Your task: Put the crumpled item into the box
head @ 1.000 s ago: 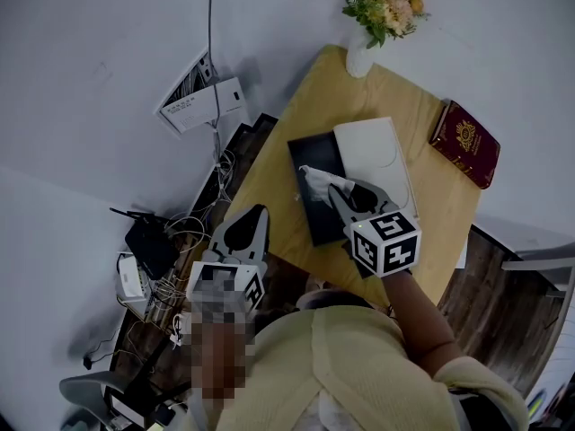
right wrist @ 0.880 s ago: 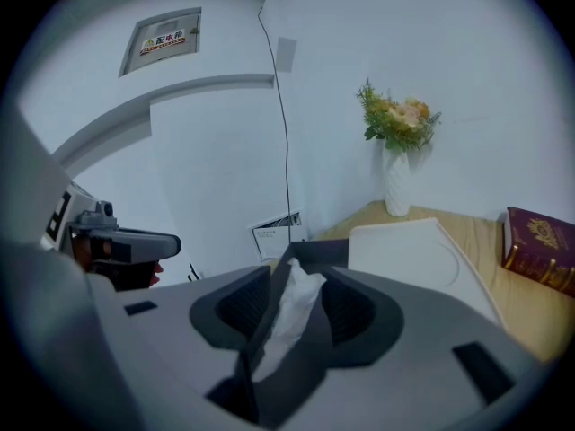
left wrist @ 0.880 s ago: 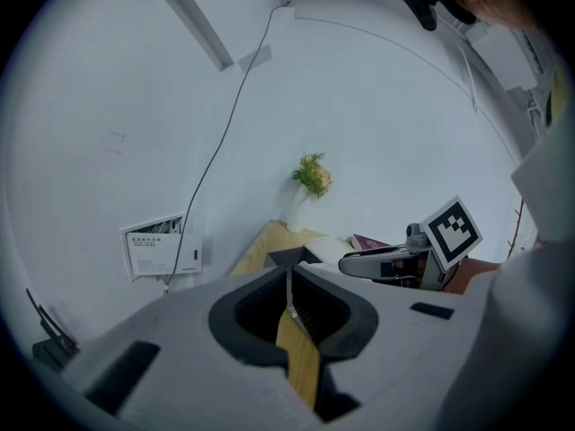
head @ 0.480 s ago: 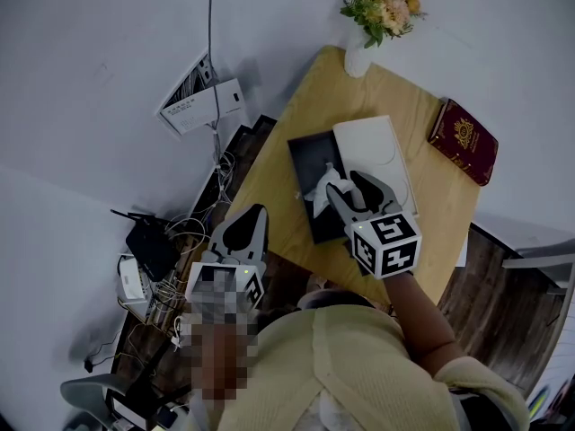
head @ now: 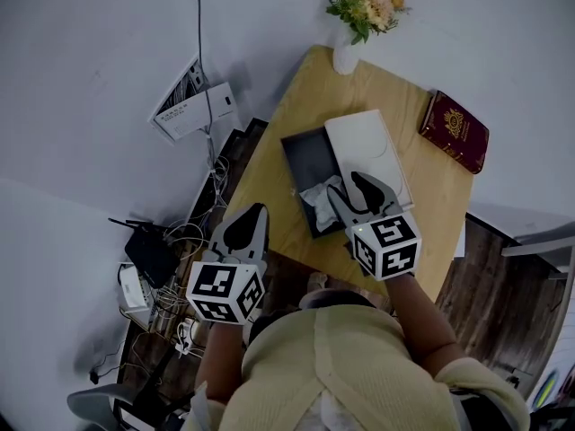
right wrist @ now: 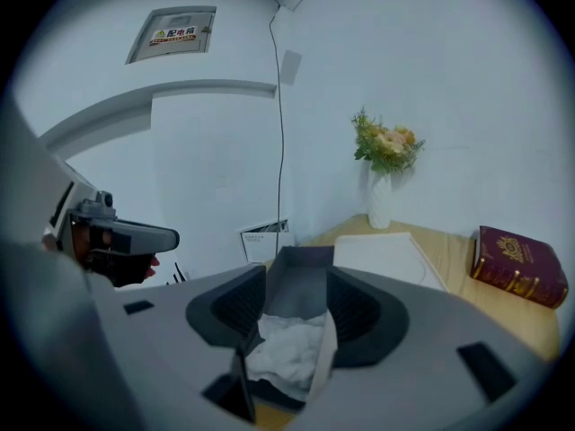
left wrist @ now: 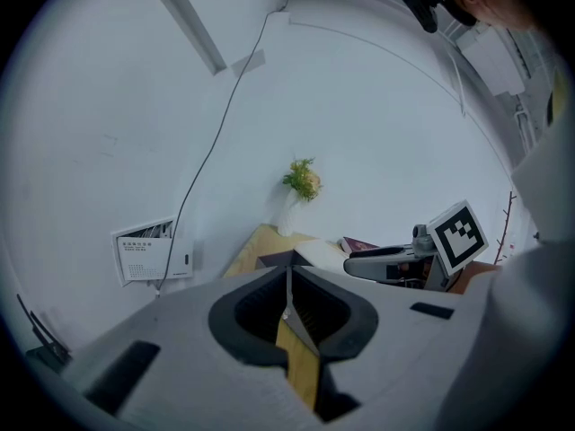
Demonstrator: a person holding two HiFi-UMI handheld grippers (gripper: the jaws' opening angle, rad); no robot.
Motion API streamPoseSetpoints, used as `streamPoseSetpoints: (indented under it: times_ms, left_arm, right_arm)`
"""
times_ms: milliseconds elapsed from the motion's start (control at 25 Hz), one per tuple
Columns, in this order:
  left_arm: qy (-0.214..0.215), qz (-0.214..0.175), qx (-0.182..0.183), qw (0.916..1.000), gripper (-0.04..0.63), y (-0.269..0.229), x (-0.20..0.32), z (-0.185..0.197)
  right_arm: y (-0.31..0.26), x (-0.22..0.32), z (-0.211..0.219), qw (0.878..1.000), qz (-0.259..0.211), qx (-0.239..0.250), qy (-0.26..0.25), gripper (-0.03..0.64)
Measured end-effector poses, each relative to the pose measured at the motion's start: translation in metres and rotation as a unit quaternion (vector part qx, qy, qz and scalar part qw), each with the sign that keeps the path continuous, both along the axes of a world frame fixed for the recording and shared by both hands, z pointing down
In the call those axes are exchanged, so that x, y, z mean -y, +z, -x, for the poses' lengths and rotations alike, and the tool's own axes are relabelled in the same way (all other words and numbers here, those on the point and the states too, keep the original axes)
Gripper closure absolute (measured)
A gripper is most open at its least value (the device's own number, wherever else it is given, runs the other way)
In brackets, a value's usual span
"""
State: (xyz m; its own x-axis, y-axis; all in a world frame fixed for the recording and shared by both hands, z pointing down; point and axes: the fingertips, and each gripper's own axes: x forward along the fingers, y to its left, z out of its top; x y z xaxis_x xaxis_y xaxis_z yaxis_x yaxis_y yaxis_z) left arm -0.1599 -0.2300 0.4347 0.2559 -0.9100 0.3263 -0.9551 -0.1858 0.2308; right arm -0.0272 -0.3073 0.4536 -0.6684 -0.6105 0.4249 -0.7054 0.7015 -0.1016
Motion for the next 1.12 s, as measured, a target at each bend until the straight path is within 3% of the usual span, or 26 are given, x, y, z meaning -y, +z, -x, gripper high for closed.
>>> streamPoseSetpoints:
  times_ms: [440,800,1120]
  left_arm:
    - [0.023,-0.002,-0.005,0.9997,0.561,-0.003,-0.009,-0.007]
    - [0.058,-0.003,-0.010,0.9982,0.561,-0.006,-0.023,-0.019]
    - [0.086,0.004,-0.010,0.9962,0.561,-0.005,-0.035,-0.028]
  right_arm:
    - [-0.007,-0.021,-0.009,1.000,0.005,0.020,0.020,0.427]
    - [-0.011,-0.048,-0.025,0.998,0.003,0.026,0.050,0.525]
    - [-0.011,-0.070,-0.035,0.996,0.011,0.033,0.076,0.554]
